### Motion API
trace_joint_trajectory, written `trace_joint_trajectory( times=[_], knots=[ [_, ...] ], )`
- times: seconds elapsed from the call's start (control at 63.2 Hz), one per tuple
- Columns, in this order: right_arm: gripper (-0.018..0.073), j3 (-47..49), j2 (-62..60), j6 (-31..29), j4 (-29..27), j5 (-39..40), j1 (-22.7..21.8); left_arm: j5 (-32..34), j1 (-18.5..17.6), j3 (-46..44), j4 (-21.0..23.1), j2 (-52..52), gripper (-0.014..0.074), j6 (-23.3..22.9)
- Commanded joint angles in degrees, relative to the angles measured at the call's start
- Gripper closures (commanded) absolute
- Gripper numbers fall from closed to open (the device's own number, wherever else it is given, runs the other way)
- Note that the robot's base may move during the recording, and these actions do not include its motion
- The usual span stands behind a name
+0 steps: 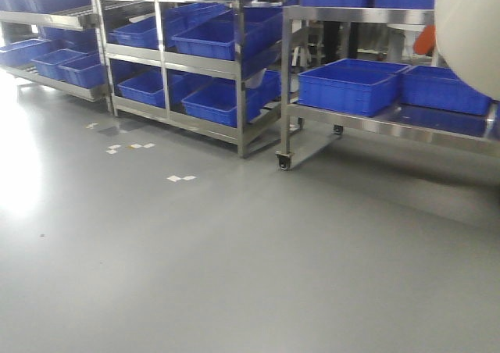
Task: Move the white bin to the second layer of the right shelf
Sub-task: 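Drive along the blue-bin racks carrying the white bin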
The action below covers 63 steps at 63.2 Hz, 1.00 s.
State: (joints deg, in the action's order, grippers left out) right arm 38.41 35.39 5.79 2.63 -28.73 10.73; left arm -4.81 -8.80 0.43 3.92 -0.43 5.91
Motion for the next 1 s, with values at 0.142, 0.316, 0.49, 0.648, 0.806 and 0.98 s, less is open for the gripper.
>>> trace_joint_trajectory(
  times=[0.142, 0.316, 0.49, 0.648, 0.806, 0.98],
  knots=[
    [0.0502, 1.88, -0.18, -0.09, -0.1, 5.94, -0.25, 4.81, -0.32, 2.11, 0.31, -0.8, 0.0512, -0.2],
    [0.0502, 1.88, -0.18, -0.09, -0.1, 5.94, -0.25, 4.81, -0.32, 2.11, 0.31, -0.8, 0.0512, -0.2],
    [0.0502, 1.88, -0.18, -0.09, -0.1, 5.94, -0.25, 4.81, -0.32, 2.11, 0.31, -0.8, 0.0512, -0.2],
    [0.0502, 1.88, -0.18, -0.09, -0.1, 5.98, -0.25, 4.81, -0.32, 2.11, 0.31, -0.8, 0.0512, -0.2],
    [0.0502, 1.88, -0.18, -0.09, -0.1, 5.98, -0.25, 4.81, -0.32, 2.11, 0.31, -0.8, 0.0512, -0.2],
    [0.0502, 1.88, -0.18, -0.09, -0.1, 5.98, -0.25, 4.81, -0.32, 2.11, 0.31, -0.8, 0.0512, -0.2]
  ],
)
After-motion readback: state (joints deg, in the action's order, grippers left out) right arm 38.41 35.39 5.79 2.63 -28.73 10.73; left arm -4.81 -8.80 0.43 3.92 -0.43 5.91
